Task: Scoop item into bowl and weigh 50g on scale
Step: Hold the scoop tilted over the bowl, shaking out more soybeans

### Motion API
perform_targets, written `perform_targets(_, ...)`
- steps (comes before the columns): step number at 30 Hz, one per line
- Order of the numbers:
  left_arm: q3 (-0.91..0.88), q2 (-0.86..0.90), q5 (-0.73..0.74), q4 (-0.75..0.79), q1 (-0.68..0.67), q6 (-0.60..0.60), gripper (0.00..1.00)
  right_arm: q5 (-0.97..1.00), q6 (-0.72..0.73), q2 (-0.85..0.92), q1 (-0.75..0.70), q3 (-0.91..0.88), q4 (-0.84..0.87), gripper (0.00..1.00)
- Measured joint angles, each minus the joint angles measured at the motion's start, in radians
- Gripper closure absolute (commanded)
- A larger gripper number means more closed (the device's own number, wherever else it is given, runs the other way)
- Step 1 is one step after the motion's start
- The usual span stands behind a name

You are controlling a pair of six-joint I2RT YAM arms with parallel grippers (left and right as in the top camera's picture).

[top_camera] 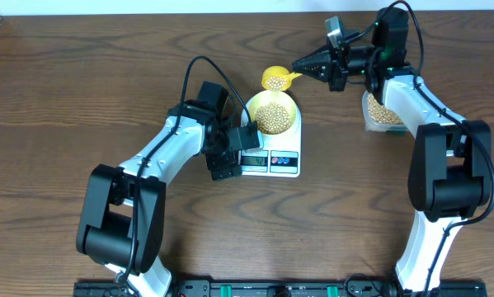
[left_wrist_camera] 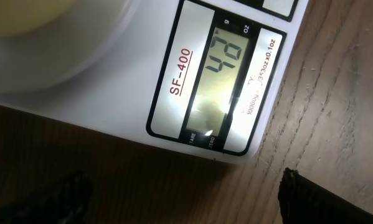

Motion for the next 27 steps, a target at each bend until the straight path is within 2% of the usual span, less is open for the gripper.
perform_targets(27,0.000,0.000,0.000,0.000,0.000,0.000,0.02,0.000,0.046,0.000,0.000,0.000,0.000,0.99)
